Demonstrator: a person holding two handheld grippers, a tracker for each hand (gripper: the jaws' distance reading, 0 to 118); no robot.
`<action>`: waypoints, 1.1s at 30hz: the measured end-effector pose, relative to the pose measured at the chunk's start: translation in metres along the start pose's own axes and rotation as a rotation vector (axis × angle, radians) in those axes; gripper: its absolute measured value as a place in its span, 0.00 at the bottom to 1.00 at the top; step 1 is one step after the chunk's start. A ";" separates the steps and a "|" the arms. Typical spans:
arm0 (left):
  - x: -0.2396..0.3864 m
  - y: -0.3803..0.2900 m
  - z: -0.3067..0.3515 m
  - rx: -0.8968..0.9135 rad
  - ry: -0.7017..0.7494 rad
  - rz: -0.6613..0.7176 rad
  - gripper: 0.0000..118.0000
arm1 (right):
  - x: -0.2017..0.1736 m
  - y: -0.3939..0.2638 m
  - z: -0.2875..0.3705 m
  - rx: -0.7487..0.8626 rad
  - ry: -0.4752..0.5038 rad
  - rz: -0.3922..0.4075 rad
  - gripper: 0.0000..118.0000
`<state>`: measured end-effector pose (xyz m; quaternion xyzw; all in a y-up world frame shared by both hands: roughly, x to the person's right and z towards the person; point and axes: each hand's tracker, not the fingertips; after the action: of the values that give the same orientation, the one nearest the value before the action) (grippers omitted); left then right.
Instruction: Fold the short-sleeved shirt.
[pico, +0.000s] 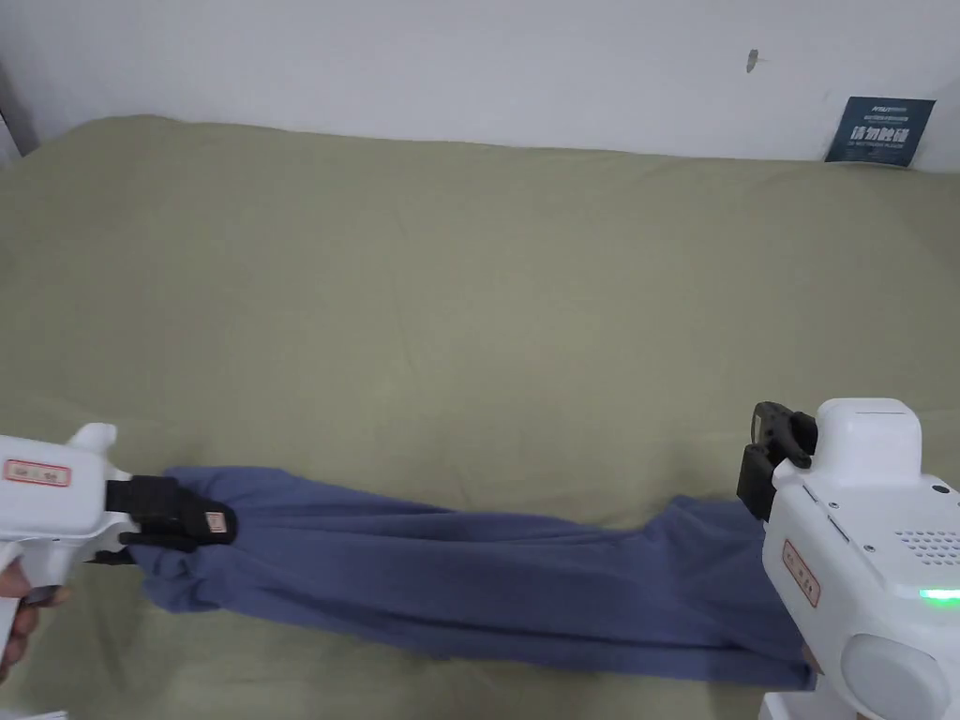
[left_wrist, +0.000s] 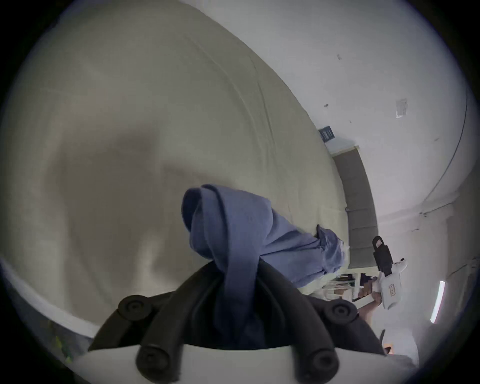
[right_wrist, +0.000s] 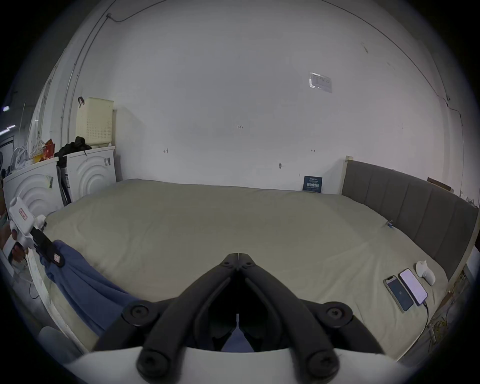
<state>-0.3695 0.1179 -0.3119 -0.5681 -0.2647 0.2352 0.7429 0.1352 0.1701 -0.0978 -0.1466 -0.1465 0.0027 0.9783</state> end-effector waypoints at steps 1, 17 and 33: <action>0.001 -0.002 0.010 0.011 0.021 -0.019 0.07 | -0.001 0.000 0.000 0.006 0.004 0.000 0.00; 0.204 -0.035 -0.083 -0.089 0.170 -0.386 0.07 | -0.002 -0.005 0.012 0.010 0.019 -0.012 0.00; 0.200 -0.056 -0.133 -0.054 -0.055 -0.312 0.15 | 0.022 -0.017 0.016 -0.034 -0.013 -0.025 0.00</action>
<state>-0.1291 0.1389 -0.2614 -0.5331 -0.3760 0.1253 0.7475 0.1508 0.1593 -0.0725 -0.1611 -0.1547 -0.0111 0.9747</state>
